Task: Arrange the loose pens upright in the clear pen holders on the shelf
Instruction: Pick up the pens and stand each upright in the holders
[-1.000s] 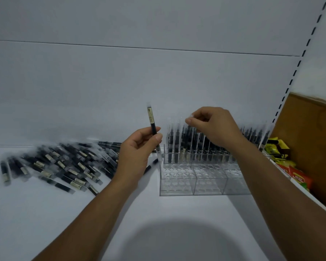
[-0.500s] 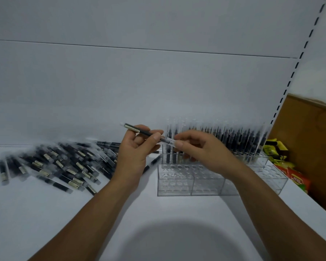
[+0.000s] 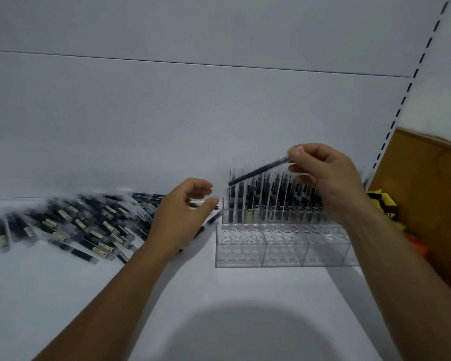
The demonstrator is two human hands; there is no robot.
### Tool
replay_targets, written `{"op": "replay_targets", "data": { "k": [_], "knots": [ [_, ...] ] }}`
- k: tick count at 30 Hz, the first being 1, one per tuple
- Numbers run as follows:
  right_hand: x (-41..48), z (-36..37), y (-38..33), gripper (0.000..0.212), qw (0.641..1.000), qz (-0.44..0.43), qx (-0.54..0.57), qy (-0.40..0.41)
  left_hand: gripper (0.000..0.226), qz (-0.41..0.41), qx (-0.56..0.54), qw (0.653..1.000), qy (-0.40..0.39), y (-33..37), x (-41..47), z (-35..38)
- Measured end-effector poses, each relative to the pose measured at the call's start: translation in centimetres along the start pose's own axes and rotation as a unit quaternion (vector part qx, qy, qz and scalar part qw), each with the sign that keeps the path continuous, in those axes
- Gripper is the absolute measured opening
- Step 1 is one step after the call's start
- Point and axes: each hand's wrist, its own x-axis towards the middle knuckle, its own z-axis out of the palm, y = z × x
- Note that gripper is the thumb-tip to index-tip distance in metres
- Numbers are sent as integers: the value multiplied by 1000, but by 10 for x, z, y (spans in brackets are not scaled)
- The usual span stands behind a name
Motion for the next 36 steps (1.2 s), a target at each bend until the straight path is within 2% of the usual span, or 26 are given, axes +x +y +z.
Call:
{"op": "replay_targets", "data": {
  "k": [2,3,8,13,21,28,31,36],
  "knots": [
    [3,-6,-6,13,998,-31,-42,17,26,25,172,984,-30,-8,-2,0],
    [4,-8,-9,15,997,-44,-64,19,30,28,220,974,-48,-11,-3,2],
    [14,-8,-15,15,981,-97,-169,21,41,-1,320,941,-109,-20,-5,2],
    [19,-7,-12,11,964,-118,-237,8,32,-12,336,932,-136,-24,-4,2],
    [24,5,-10,15,945,-118,-304,-20,22,-7,332,936,-120,-28,-1,5],
    [27,14,-15,11,914,-109,-386,-65,24,-8,349,931,-104,-30,1,8],
    [26,22,-6,18,887,-87,-442,-102,27,2,376,922,-97,-28,2,9],
    [23,22,-6,28,878,-76,-461,-100,31,-7,375,924,-76,-24,2,4]
  ]
}}
